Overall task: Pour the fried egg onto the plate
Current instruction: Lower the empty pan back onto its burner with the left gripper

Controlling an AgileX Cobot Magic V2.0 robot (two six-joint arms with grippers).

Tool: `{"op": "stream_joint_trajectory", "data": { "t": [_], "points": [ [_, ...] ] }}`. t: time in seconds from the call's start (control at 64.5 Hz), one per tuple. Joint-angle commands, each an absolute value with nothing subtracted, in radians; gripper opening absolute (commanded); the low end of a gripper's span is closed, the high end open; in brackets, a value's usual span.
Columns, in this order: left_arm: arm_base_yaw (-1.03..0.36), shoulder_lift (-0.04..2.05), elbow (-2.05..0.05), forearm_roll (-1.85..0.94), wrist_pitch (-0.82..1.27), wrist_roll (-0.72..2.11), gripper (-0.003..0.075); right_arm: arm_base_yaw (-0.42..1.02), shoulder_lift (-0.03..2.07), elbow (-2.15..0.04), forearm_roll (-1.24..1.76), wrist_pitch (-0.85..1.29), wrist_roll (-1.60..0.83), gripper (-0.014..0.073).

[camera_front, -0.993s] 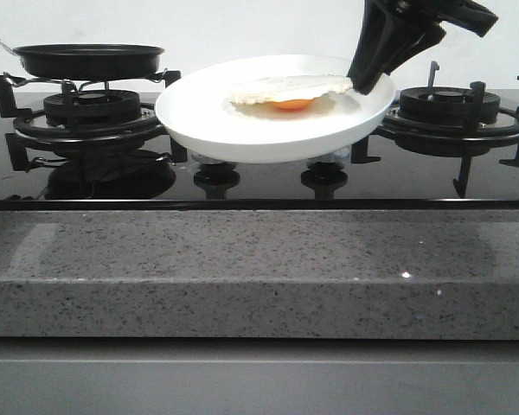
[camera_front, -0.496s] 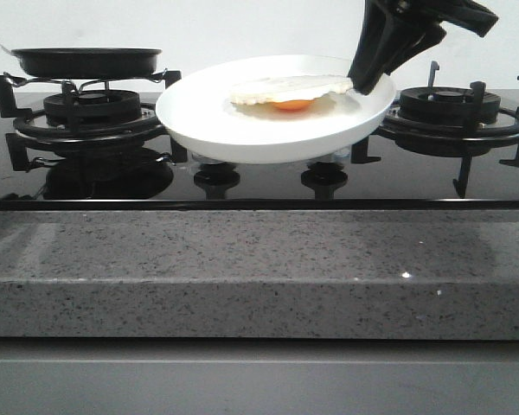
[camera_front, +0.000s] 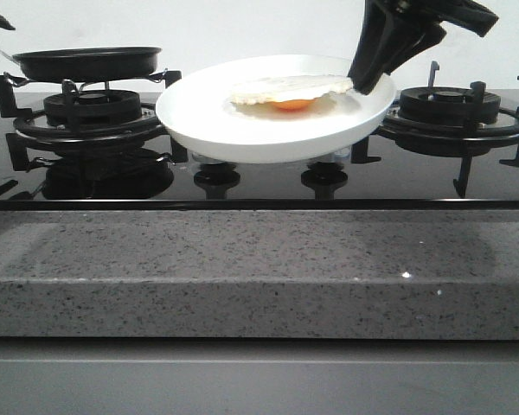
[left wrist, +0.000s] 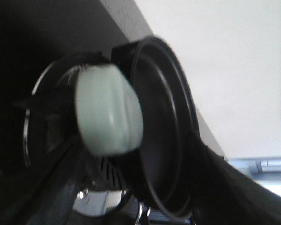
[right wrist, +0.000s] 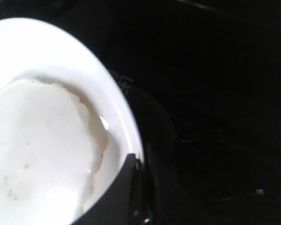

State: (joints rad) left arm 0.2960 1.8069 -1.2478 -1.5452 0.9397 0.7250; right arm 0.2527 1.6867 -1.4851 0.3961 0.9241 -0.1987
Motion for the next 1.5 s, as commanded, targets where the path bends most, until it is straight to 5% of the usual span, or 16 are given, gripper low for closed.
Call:
{"op": "stream_joint_trajectory", "data": {
  "t": [0.0, 0.341, 0.977, 1.489],
  "points": [
    [0.297, 1.759, -1.275, -1.573, 1.011, 0.714, 0.0414, 0.254, 1.634, -1.509, 0.432, 0.880, -0.203, -0.0057],
    [0.297, 1.759, -1.275, -1.567, 1.066, 0.714, -0.0018, 0.254, 1.634, -1.509, 0.432, 0.880, -0.203, -0.0057],
    [0.294, 1.612, -1.275, -1.386, 1.033, 0.714, -0.0020, 0.254, 1.634, -1.509, 0.432, 0.880, -0.203, -0.0057],
    [0.126, 1.168, -1.083, -0.816, 0.586, 0.686, -0.0020, 0.254, 1.634, -1.509, 0.432, 0.880, -0.203, -0.0057]
  ]
}}
